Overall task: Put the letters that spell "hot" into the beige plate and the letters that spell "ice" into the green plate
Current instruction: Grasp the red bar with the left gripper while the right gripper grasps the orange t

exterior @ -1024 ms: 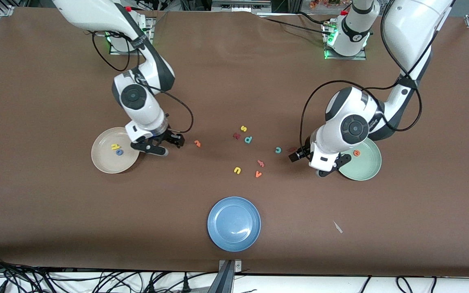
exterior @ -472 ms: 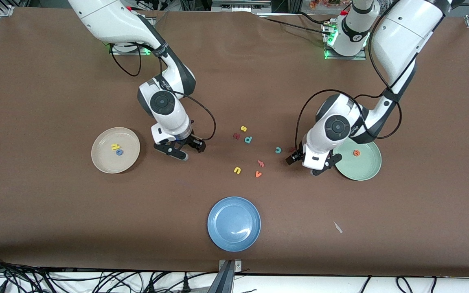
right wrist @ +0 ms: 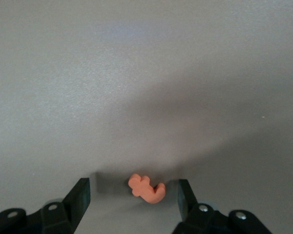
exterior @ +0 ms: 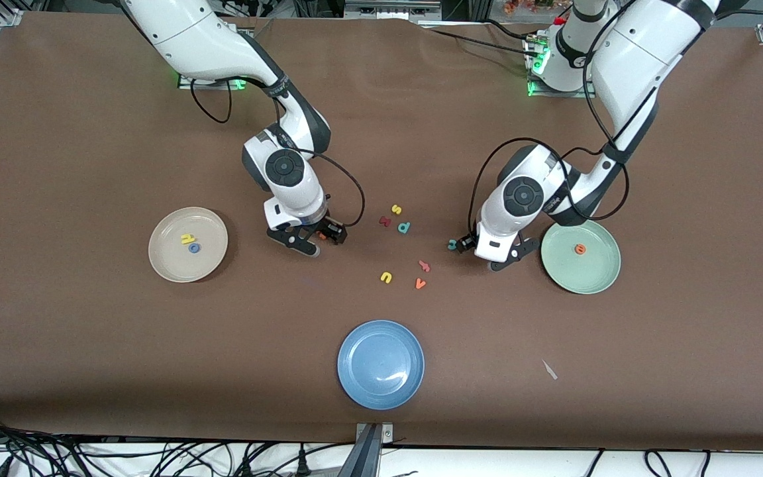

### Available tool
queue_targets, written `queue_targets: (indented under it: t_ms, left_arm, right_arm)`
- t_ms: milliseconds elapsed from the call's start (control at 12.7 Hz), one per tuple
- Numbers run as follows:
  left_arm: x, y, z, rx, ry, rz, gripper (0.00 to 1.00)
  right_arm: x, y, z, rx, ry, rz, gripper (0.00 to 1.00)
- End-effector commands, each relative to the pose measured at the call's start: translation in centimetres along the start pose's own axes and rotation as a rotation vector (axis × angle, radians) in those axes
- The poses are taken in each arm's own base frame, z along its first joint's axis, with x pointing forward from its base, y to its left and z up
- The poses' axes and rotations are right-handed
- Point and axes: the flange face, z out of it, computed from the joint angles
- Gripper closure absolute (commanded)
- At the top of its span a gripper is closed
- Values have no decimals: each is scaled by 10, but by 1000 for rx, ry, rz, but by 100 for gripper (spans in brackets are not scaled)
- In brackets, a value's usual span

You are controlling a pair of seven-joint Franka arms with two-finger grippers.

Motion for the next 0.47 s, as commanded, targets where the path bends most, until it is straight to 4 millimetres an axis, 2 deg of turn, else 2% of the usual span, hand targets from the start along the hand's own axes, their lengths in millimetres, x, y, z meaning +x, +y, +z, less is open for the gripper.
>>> queue_targets:
  t_ms: [0,394]
  left_arm:
    - [-1,-2,5,8,18,-4,43]
    - [7,-5,8,-4,19,-13,44]
  right_arm:
    - [1,5,1,-19,13,25,19]
    - [3,7,3,-23,13,29,23]
